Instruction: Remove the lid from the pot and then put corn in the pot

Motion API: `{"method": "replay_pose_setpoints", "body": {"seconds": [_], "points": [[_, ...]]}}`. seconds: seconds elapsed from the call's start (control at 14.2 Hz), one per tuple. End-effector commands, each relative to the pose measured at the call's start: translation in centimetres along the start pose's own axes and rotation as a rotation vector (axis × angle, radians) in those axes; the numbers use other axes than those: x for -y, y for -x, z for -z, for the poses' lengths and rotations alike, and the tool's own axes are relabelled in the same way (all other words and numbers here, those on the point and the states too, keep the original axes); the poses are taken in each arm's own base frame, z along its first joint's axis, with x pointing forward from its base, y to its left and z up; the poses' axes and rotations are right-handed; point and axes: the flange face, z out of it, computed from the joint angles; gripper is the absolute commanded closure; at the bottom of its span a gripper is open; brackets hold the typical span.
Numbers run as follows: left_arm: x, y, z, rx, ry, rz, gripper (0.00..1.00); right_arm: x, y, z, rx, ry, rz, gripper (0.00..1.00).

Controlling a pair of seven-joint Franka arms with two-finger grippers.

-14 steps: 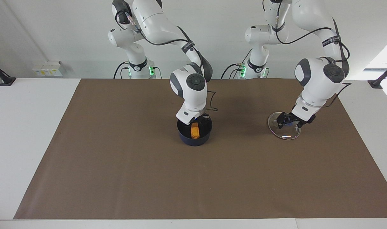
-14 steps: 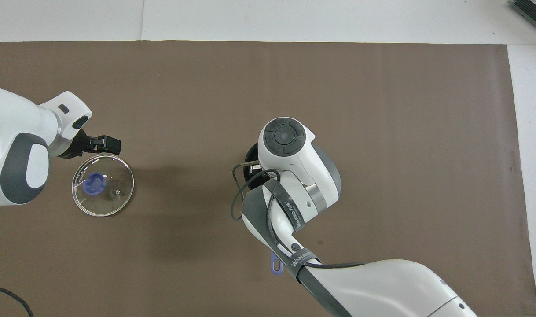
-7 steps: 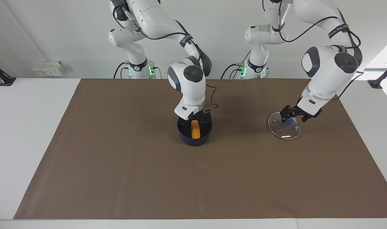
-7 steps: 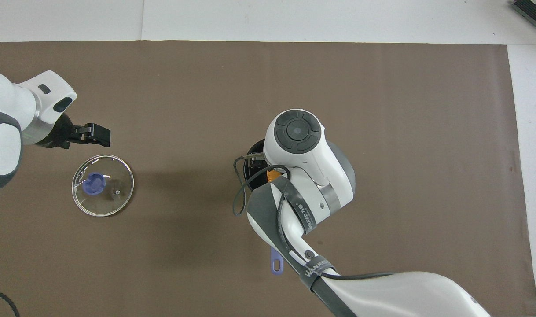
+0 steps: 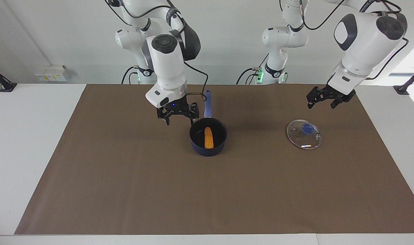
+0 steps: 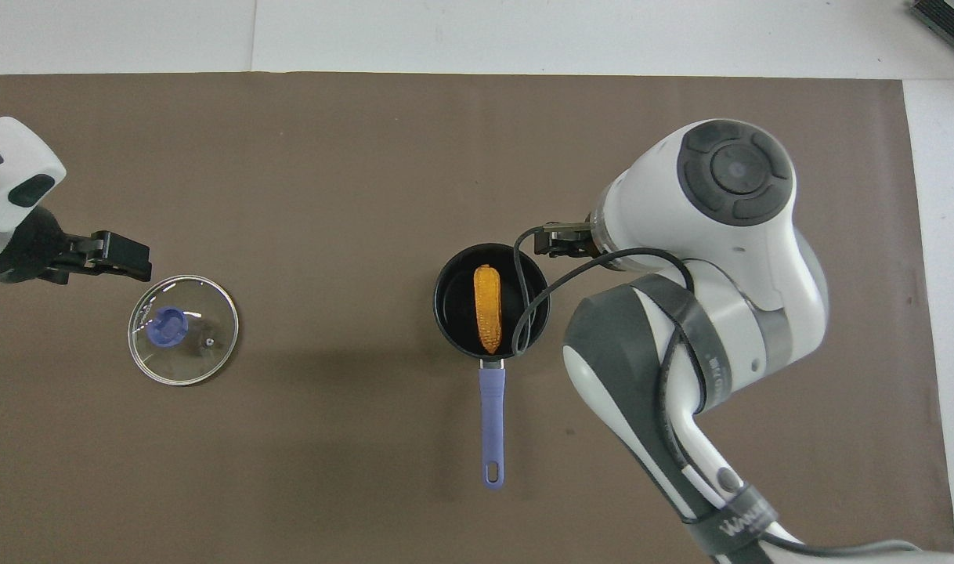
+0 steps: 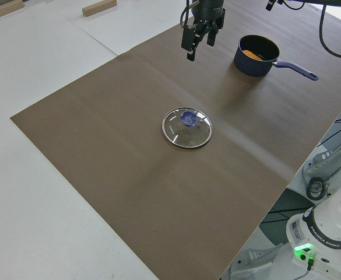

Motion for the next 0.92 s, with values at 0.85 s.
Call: {"method": "replay_pose_setpoints", "body": {"seconds": [0.85], "points": [[0.6, 1.7, 5.9, 0.050, -0.023, -0.050, 0.00, -18.5, 3.4, 11.9, 0.070, 0.033, -0.027, 0.00]]}}
